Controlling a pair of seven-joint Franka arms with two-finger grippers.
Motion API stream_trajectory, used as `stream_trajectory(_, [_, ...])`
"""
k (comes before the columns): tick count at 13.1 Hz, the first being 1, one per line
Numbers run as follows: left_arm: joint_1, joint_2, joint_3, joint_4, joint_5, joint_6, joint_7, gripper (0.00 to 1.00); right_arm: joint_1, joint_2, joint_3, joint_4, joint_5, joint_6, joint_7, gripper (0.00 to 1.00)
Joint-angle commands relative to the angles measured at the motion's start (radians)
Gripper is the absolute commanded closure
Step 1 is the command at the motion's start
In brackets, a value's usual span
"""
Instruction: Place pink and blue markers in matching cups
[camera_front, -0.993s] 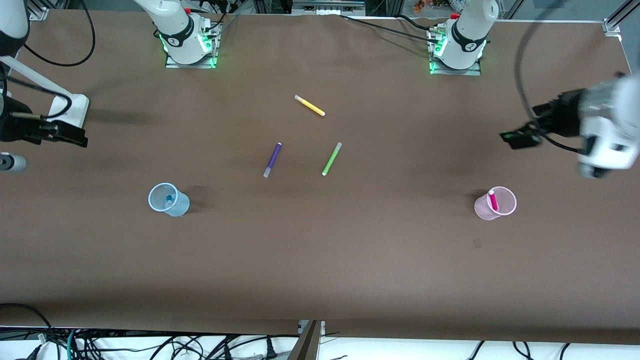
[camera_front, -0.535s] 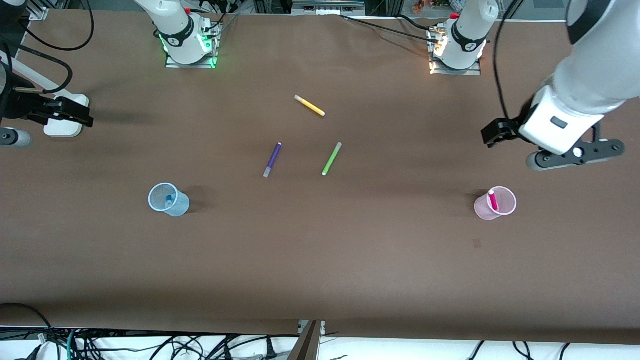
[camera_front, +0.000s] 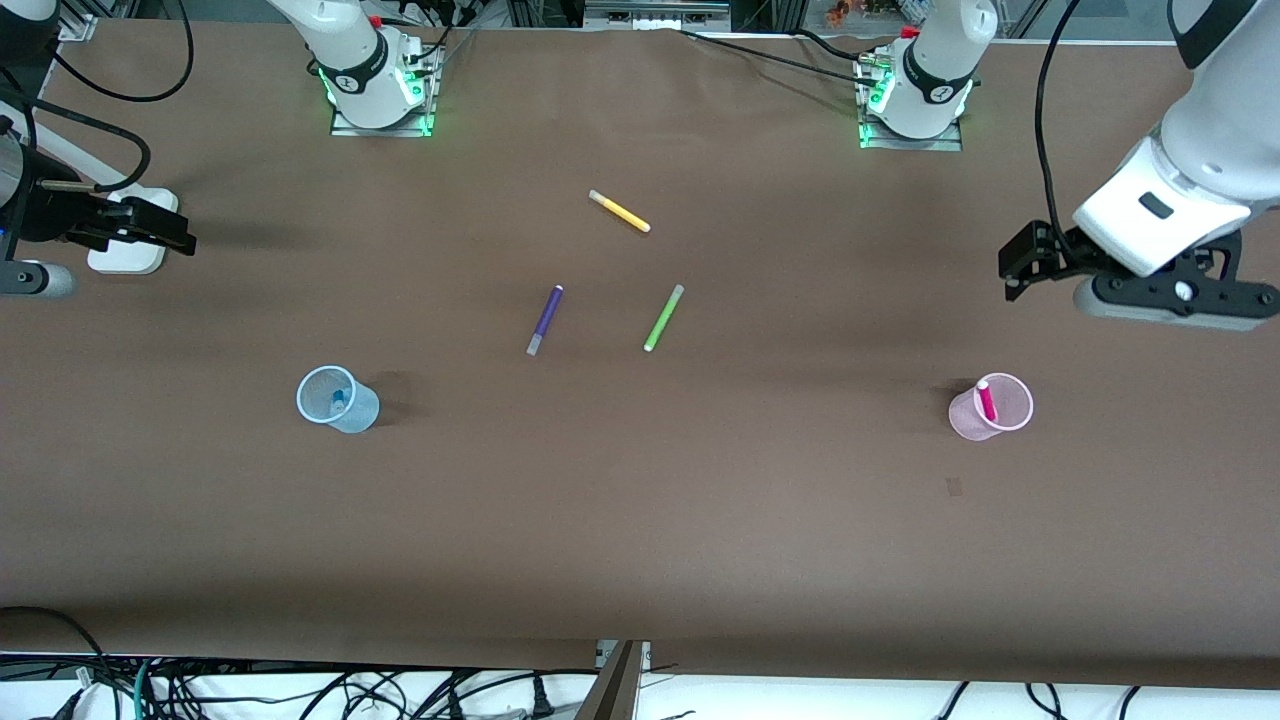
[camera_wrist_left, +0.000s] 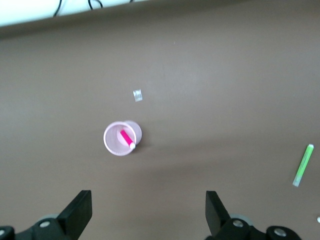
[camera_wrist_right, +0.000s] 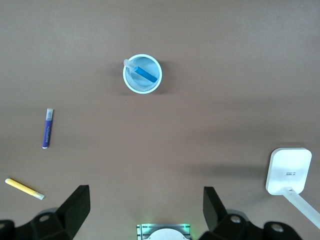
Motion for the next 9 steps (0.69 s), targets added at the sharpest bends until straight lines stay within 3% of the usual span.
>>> stream_trajectory(1, [0.028, -0.138, -0.002, -0.203, -0.034, 0.050, 0.053, 0.00, -0.006, -0.005, 0.004, -0.005, 0.008, 0.004, 0.002, 0.00])
stream_trajectory(3, [0.073, -0.141, 0.000, -0.197, -0.036, 0.031, 0.161, 0.00, -0.007, -0.005, 0.004, -0.005, 0.008, 0.008, 0.003, 0.00])
stream_trajectory(9, [0.090, -0.135, 0.000, -0.180, -0.034, 0.023, 0.157, 0.00, -0.009, -0.005, 0.002, -0.005, 0.005, 0.011, 0.007, 0.00])
